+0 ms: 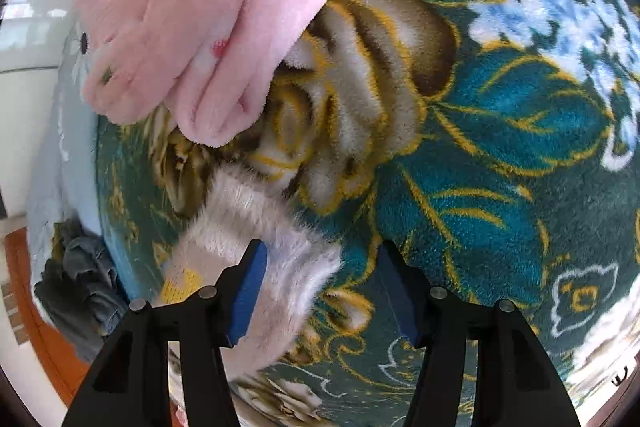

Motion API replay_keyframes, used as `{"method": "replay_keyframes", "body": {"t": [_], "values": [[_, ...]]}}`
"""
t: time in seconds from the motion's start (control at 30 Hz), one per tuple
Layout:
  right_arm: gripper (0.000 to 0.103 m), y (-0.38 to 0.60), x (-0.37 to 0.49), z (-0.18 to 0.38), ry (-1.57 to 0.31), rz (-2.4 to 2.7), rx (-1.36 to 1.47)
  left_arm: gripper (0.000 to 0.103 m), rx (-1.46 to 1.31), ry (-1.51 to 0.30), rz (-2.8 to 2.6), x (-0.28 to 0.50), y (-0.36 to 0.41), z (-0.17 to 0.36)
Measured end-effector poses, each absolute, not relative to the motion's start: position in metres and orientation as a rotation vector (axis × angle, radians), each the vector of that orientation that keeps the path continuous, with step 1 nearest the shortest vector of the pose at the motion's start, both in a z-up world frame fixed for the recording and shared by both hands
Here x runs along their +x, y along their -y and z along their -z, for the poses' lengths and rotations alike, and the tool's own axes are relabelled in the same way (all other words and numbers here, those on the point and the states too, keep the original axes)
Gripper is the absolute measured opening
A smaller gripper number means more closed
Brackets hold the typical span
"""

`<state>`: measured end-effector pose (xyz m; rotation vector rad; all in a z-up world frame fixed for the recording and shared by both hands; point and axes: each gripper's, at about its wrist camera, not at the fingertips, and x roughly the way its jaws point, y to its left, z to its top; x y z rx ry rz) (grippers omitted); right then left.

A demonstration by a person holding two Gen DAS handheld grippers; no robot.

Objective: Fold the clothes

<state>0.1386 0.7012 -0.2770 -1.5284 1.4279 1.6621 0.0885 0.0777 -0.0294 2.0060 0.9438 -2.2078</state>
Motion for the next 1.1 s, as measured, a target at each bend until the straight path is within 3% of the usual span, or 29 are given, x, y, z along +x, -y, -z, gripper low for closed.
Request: {"method": "replay_keyframes", "body": {"t": [0.03,0.17,0.2,0.23,0.43,0.67,0.93,1.1], "values": [[0.046,-0.699,0.137,0.275,-1.424,-1.667,-1.526,0.041,1.994,-0.962,2.194,0.091,-0.072,0.029],[0.032,-0.694,0.129,0.275,-1.413,-1.647,-1.541,0.041,2.025,-0.972,2.222,0.091,-0.079,0.027],[0.013,-0.695,0.128,0.275,-1.431,-1.648,-1.533,0.041,2.034,-0.972,2.233,0.091,-0.079,0.025],[0.009,-0.695,0.128,0.275,-1.456,-1.65,-1.523,0.041,2.043,-0.972,2.243,0.091,-0.08,0.023],[0.008,-0.687,0.129,0.231,-1.542,-1.801,-1.406,0.041,2.031,-1.031,2.28,0.089,-0.064,0.015],[0.008,-0.637,0.121,0.127,-1.574,-2.106,-1.253,0.041,1.989,-1.148,2.282,0.082,-0.016,0.022],[0.008,-0.512,0.083,0.014,-1.386,-2.47,-1.268,0.041,2.038,-1.254,2.351,0.033,0.041,0.041],[0.008,-0.394,0.042,-0.007,-1.229,-2.567,-1.387,0.041,2.086,-1.235,2.377,0.013,0.091,0.06]]}}
